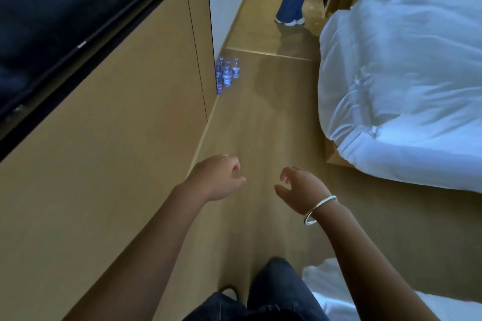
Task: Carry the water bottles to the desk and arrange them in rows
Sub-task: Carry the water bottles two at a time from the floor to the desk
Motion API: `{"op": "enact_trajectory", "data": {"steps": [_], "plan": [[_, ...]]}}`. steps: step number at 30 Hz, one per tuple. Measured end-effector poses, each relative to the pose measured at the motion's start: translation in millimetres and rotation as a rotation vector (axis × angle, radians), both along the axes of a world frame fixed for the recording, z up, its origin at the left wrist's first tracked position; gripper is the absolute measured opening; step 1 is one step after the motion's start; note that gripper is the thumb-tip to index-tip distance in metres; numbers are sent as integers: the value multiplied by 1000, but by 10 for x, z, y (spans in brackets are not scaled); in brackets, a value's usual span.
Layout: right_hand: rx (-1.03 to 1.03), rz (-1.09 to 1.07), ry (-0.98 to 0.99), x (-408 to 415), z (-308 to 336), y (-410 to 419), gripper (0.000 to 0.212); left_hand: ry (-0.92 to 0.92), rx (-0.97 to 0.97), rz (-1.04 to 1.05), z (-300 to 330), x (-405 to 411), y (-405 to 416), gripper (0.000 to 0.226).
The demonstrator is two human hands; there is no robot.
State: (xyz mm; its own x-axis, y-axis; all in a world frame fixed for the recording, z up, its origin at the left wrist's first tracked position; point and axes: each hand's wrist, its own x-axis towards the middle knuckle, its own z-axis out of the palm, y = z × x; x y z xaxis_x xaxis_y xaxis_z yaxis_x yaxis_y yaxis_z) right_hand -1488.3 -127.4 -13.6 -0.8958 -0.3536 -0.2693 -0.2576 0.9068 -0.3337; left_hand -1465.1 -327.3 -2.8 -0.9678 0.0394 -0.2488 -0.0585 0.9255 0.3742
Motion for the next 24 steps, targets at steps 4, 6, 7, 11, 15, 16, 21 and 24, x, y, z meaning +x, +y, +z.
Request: {"op": "enact_trajectory", "data": {"steps": [4,6,7,11,15,16,21,24], "plan": [[4,18,2,-716,-81,-50,32,-16,4,16,-64,-694,-73,29],[-1,34,-5,-1130,-122,-76,32,-15,4,31,-83,-1102,-72,29],[-5,42,-10,-1354,-138,-84,32,-13,3,37,-85,-1325,-66,29],[-12,77,-23,-2304,-138,-72,32,-12,11,79,-51,-2233,-10,28],[-21,104,-17,-3237,-50,-14,31,-39,32,117,-12,-3037,38,30],[-21,111,-13,-3456,-36,-10,31,-38,37,131,-16,-3216,27,30],[-27,133,-42,-4282,-62,-66,31,-72,40,195,-115,-3919,-78,32],[-19,152,-71,-4702,-145,-128,30,-87,58,224,-183,-4342,-176,31]]}}
